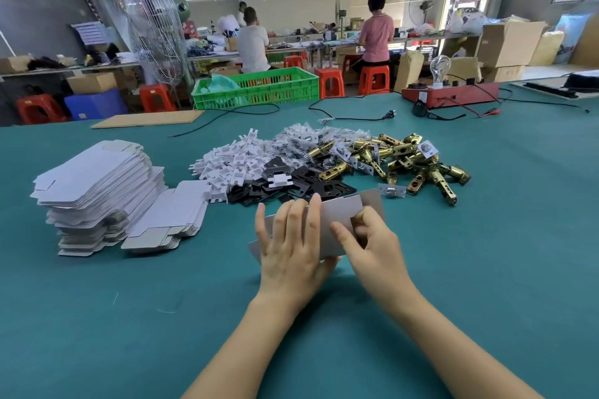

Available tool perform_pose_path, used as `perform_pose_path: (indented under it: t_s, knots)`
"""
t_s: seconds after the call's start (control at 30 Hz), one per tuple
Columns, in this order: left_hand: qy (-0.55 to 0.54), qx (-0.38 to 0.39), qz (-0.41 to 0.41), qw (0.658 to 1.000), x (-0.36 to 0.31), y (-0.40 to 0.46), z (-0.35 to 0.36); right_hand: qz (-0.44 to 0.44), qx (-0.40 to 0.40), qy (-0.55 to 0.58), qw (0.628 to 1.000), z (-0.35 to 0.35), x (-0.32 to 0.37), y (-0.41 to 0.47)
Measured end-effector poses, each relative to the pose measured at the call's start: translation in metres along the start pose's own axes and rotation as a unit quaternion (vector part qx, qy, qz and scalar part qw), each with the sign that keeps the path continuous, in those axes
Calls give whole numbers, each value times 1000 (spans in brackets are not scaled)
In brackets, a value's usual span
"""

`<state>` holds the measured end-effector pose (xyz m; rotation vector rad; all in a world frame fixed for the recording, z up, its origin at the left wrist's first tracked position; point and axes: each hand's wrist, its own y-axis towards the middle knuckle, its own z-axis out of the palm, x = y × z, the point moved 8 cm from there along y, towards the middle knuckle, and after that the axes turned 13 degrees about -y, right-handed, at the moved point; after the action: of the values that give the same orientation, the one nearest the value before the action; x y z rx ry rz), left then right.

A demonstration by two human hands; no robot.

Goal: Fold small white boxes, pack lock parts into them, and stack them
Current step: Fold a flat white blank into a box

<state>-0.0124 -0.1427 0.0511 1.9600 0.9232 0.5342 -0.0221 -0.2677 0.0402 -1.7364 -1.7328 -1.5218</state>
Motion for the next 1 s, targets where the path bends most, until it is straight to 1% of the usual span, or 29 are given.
perform_pose_path:
  t_s: [0.13, 0.23, 0.33, 0.6, 0.63, 0.7, 0.73, 0.77, 0.8, 0.83, 0.9, 0.93, 0.97, 1.0]
  knots:
    - [-27, -24, -1, 999, 5, 1, -6, -39, 36, 1, 999, 5, 7, -3]
    - [-34, -27, 1, 999, 3, 3, -9, -54, 14, -20, 998, 4, 10, -5]
    - [-52, -14, 1, 999, -3, 5, -10, -55, -3, -12, 998, 0, 9, -6]
    - [-138, 1, 15, 990, 2, 12, -19, -101, -20, -12, 995, -7, 21, -5]
    - [-147, -1, 4, 989, 4, 12, -20, -102, -30, -15, 994, -8, 22, -4]
    - [-180, -14, -44, 983, 13, 13, -23, -97, -91, -37, 990, -19, 23, -3]
    - [-217, -30, -87, 972, 21, 13, -25, -91, -132, -61, 985, -26, 22, -3]
    - [-271, -55, -140, 951, 30, 13, -27, -83, -164, -83, 980, -32, 20, -2]
    - [-333, -82, -197, 919, 40, 12, -30, -72, -176, -90, 978, -37, 16, 0]
    - [-389, -100, -248, 882, 47, 11, -30, -58, -165, -82, 981, -38, 13, 2]
    - [-478, -98, -318, 813, 51, 9, -23, -37, -89, -22, 995, -28, 10, 8]
    - [-510, -87, -340, 785, 49, 7, -16, -28, -43, 20, 998, -19, 9, 9]
    - [-531, -74, -354, 767, 44, 4, -10, -21, -3, 64, 998, -9, 9, 8]
    - [-542, -59, -362, 756, 39, 2, -2, -15, 26, 99, 995, 0, 9, 7]
